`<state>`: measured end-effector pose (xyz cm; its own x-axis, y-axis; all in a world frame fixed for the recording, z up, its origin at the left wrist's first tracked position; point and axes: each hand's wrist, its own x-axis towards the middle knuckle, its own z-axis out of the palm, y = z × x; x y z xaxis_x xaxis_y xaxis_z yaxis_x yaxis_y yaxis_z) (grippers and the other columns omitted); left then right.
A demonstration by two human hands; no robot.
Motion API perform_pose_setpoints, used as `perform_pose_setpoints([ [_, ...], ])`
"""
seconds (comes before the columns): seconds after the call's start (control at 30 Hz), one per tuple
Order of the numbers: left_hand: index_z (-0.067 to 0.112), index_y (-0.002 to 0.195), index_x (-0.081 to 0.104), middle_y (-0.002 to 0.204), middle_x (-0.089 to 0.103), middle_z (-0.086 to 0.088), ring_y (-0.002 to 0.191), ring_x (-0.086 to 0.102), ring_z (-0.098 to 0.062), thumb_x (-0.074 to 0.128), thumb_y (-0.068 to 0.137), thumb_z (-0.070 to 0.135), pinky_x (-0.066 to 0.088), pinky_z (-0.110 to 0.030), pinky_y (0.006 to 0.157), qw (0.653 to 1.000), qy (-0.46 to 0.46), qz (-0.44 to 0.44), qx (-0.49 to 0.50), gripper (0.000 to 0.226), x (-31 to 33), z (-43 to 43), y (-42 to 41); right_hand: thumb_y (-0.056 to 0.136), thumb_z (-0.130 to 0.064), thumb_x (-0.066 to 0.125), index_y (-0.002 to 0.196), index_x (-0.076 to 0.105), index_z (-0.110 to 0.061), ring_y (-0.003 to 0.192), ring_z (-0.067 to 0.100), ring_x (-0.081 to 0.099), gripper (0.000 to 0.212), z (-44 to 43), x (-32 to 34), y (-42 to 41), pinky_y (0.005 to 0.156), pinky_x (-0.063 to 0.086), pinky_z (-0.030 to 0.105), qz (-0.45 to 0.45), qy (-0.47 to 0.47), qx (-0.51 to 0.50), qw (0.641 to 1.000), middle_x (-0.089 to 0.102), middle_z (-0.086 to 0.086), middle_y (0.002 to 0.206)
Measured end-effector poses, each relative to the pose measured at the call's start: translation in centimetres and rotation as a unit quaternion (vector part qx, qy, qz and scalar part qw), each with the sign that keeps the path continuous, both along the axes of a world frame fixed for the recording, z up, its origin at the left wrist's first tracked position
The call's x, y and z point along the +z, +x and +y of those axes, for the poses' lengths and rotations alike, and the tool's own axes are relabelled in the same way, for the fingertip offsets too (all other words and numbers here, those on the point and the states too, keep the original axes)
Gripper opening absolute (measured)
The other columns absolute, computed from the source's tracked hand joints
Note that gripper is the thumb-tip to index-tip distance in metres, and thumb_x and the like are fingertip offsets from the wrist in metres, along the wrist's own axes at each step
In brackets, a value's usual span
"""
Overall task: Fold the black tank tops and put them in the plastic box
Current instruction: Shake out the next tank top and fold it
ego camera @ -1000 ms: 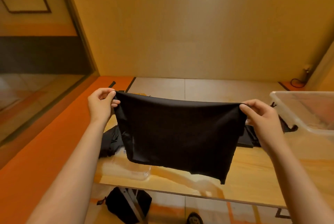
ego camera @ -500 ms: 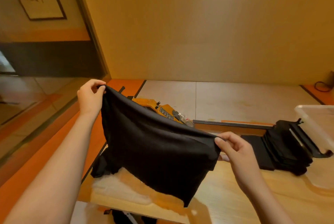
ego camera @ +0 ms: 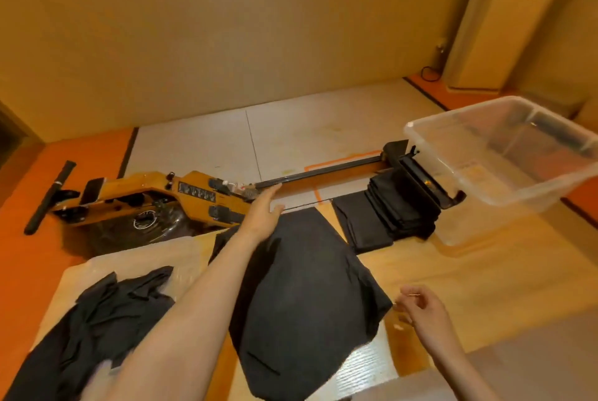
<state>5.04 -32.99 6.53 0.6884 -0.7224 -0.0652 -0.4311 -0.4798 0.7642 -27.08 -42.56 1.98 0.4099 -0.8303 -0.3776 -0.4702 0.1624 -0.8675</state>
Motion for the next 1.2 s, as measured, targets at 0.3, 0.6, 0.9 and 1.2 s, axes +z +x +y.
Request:
perform_pose_setpoints([
  [0.3, 0.019, 0.150, -0.012, 0.160, -0.015, -0.001, 0.146, -0.019, -0.020, 0.032, 0.101, 0.045, -0.012, -0.036, 0.118, 0.969, 0.203, -0.137, 0.036, 0.071, -12.2, 8.3, -15.6, 0.096, -0.030, 0.053, 0.143, 0.040, -0.023, 0.146, 0.017, 0.015, 0.049, 2.3, -5.6, 2.5, 0.117, 0.017, 0.033, 0.201, -0.310, 0.270, 0.889, 0.027, -0.004, 0.155],
  [0.6, 0.015, 0.145, 0.035, 0.151, 0.039, -0.007, 0.143, 0.019, -0.022, 0.012, 0.099, 0.053, 0.005, -0.040, 0.114, 0.944, 0.311, -0.110, 0.004, 0.065, -14.2, 14.4, -19.7, 0.089, -0.049, 0.027, 0.140, 0.045, -0.023, 0.136, 0.026, 0.038, 0.059, 5.1, -8.9, 2.6, 0.113, 0.028, 0.041, 0.322, -0.337, 0.411, 0.783, 0.049, 0.005, 0.143],
  [0.9, 0.028, 0.152, -0.002, 0.159, -0.008, 0.014, 0.147, -0.011, -0.006, 0.019, 0.098, 0.058, -0.001, -0.030, 0.121, 0.971, 0.195, -0.113, 0.075, 0.066, -14.1, 22.8, -18.3, 0.092, -0.054, 0.032, 0.139, 0.049, -0.020, 0.131, 0.030, 0.045, 0.061, 9.4, -8.3, -0.6, 0.099, 0.045, 0.046, 0.262, -0.358, 0.361, 0.820, 0.048, 0.007, 0.144],
  [1.2, 0.007, 0.121, 0.058, 0.113, 0.059, -0.008, 0.112, 0.049, -0.023, 0.065, 0.089, 0.037, 0.045, -0.038, 0.095, 0.921, 0.132, -0.004, 0.367, 0.044, -12.1, 23.3, -21.1, 0.091, -0.029, 0.061, 0.109, 0.060, -0.002, 0.097, 0.031, 0.052, 0.032, 7.3, -7.7, -2.7, 0.078, 0.047, 0.043, 0.308, -0.332, 0.192, 0.871, 0.059, 0.017, 0.102],
])
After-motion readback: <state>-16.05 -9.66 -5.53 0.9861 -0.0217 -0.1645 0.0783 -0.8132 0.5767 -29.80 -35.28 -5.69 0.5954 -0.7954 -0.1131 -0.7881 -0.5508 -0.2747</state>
